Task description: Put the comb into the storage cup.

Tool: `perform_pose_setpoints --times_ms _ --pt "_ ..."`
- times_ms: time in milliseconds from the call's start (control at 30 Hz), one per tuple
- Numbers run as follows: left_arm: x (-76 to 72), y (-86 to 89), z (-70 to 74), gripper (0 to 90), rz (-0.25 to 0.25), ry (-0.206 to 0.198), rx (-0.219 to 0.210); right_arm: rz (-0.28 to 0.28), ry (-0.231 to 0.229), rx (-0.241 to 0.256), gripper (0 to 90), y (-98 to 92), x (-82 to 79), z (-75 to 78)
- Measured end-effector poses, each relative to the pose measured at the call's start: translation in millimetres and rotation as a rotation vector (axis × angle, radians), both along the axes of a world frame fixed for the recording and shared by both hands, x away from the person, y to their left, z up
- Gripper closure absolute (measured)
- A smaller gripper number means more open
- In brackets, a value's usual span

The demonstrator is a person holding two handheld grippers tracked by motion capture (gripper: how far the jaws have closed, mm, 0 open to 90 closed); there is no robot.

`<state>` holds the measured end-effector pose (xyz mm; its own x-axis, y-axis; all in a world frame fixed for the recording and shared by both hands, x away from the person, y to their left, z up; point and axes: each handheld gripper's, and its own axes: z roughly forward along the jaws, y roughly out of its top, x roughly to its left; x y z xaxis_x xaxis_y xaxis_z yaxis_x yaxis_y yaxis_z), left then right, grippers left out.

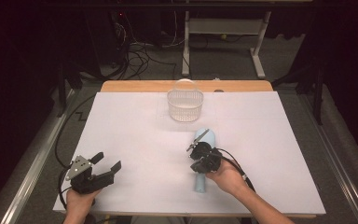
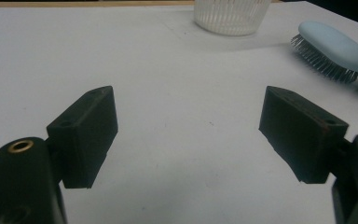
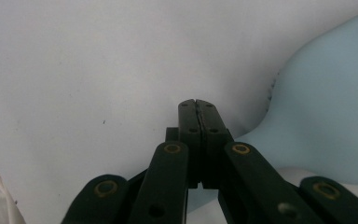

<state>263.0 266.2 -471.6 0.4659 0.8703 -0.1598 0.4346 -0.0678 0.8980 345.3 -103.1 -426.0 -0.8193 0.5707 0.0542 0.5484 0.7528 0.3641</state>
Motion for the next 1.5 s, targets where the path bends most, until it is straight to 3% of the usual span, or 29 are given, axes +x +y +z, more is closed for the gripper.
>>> perform_pose_setpoints --times_ms 1233,1500 --pt "0.3 -0.6 0.0 18.8 0.002 0.001 0.002 -0.047 -0.001 -0.002 90.0 -32.6 -6.7 1.3" --pt "0.3 -0.7 0.0 18.8 0.002 0.003 0.003 -0.077 -0.01 -0.013 90.0 -43.0 -6.8 1.4"
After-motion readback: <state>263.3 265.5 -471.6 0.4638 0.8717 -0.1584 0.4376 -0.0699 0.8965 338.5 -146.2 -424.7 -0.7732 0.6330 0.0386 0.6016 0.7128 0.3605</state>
